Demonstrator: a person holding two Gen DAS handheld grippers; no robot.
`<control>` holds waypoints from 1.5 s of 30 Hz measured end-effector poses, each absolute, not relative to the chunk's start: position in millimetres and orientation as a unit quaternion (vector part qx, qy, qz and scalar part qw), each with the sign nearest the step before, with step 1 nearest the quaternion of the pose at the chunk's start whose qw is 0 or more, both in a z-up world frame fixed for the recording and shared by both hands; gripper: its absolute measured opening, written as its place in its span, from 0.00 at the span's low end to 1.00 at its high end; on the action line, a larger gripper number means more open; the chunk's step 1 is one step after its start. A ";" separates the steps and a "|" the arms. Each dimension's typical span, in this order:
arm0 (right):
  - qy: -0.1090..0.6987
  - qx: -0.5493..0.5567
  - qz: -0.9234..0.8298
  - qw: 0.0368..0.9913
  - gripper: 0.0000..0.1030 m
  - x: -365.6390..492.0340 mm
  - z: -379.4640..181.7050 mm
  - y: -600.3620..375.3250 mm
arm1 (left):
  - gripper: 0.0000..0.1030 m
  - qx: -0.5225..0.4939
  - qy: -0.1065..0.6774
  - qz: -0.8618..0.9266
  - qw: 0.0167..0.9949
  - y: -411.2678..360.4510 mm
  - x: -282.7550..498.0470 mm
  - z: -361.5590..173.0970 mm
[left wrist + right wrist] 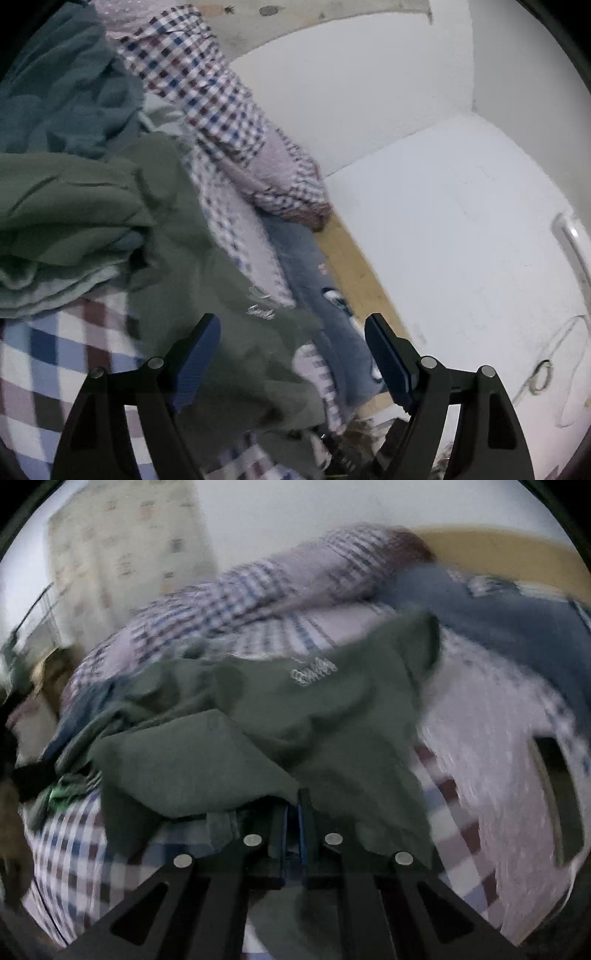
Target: Fold clothes
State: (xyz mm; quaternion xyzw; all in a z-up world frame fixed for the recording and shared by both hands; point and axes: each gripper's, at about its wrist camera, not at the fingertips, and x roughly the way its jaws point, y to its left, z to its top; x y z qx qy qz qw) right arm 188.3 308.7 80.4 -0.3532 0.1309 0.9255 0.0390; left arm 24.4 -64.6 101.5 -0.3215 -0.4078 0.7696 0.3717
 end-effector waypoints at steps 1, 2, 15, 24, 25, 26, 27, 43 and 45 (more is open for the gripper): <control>0.144 -0.364 0.919 0.055 0.07 186.5 75.0 317.5 | 0.81 -0.332 -0.396 0.773 0.369 -62.3 24.6 99.1; 0.152 -0.374 0.912 0.073 0.09 185.6 69.5 325.4 | 0.81 -0.343 -0.380 0.777 0.366 -58.6 25.3 97.3; 0.054 -0.268 0.959 0.072 0.21 215.5 119.2 301.4 | 0.80 -0.482 -0.333 0.732 0.347 -25.8 52.6 43.2; 0.064 -0.287 0.955 0.025 0.23 204.9 108.3 275.0 | 0.75 -0.536 -0.384 0.688 0.303 -8.8 68.5 17.6; 0.061 -0.287 0.956 0.022 0.23 204.7 108.9 272.7 | 0.75 -0.537 -0.384 0.688 0.301 -6.7 67.9 17.5; 0.058 -0.286 0.956 0.020 0.23 204.0 108.7 270.5 | 0.75 -0.538 -0.382 0.689 0.300 -3.7 67.4 17.4; 0.055 -0.287 0.956 0.019 0.23 202.7 107.9 268.4 | 0.75 -0.538 -0.378 0.691 0.300 0.7 66.4 17.4; -0.147 -0.264 0.950 -0.084 0.46 224.2 87.8 176.0 | 0.09 -0.469 -0.450 0.685 0.330 -3.2 48.9 28.8; -0.176 -0.255 0.947 -0.088 0.49 228.1 84.7 164.2 | 0.08 -0.444 -0.470 0.675 0.356 -12.4 50.5 36.5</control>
